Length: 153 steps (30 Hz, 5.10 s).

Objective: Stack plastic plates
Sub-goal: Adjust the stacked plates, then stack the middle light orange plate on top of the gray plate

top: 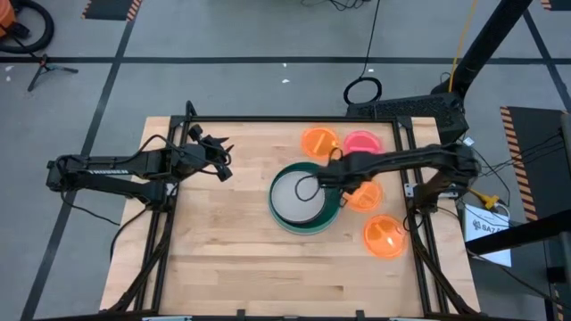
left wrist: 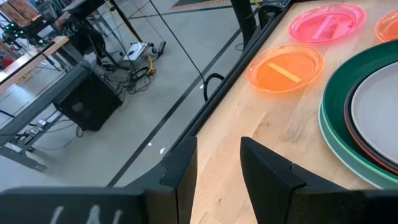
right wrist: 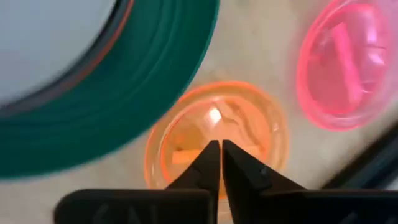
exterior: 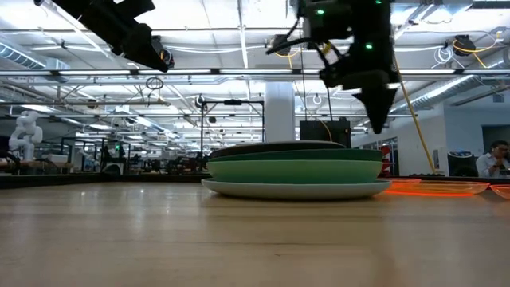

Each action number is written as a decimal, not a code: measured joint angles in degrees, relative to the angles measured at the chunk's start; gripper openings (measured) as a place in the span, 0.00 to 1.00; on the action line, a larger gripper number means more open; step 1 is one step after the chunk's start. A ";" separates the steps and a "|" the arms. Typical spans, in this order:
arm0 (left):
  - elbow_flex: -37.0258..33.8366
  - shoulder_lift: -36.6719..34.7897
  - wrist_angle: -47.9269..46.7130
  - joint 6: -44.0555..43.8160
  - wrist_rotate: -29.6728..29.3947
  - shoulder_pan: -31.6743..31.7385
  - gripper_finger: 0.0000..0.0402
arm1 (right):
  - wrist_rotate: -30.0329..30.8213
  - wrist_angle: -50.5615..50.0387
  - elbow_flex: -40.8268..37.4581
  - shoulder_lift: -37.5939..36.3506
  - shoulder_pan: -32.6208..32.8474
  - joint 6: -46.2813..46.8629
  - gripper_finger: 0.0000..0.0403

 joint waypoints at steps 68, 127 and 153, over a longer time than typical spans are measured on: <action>0.00 0.00 0.13 0.33 1.05 0.01 0.32 | -10.24 23.31 -22.86 -9.66 11.42 7.61 0.30; 0.00 -0.02 0.11 0.33 1.03 0.01 0.32 | -0.89 8.31 -8.62 -1.30 12.60 4.03 0.00; 0.00 -0.02 0.13 0.35 1.03 0.01 0.32 | 4.30 42.14 5.97 1.05 12.60 -29.19 0.00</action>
